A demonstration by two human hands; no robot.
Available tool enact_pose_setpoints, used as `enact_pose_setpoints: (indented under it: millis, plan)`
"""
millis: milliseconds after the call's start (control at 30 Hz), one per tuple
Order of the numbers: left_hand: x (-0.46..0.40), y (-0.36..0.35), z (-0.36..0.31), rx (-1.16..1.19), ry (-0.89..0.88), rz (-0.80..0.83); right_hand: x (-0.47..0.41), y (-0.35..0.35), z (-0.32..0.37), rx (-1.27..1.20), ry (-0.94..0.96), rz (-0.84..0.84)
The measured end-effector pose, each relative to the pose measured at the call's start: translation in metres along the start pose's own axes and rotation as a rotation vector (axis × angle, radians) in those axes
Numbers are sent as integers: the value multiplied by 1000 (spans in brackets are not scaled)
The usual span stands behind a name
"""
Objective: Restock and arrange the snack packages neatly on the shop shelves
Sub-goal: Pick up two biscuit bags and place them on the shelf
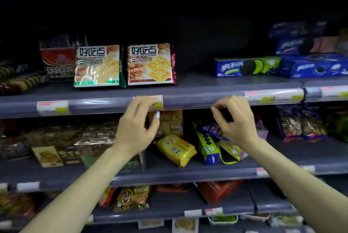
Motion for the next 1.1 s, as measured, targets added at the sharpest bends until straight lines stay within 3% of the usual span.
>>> enact_pose_setpoints:
  millis: [167,367,500,733,1100]
  plan:
    - [19,-49,-46,28,-71,301,45,14,-39,50,-67,195]
    - [31,-100,-74,-73,42,682,90,25,-88,87,-350,459]
    - [41,-131,-87,-88,137,825,109,23,-109,92,-499,568]
    - [58,-174,-94,-104,406,912,128,15,-131,51,-591,587]
    - [56,-208,-113,11,558,862,138,3,-150,20,-724,534]
Point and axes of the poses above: each hand's wrist, its own x-axis away from the middle knuckle, its own y-axis out of the back of the hand, z = x × y, the point moved 2 cm from there along -x, towards the middle knuckle, and after that the axes turned 13 degrees about -x, right-handed, at the moved point
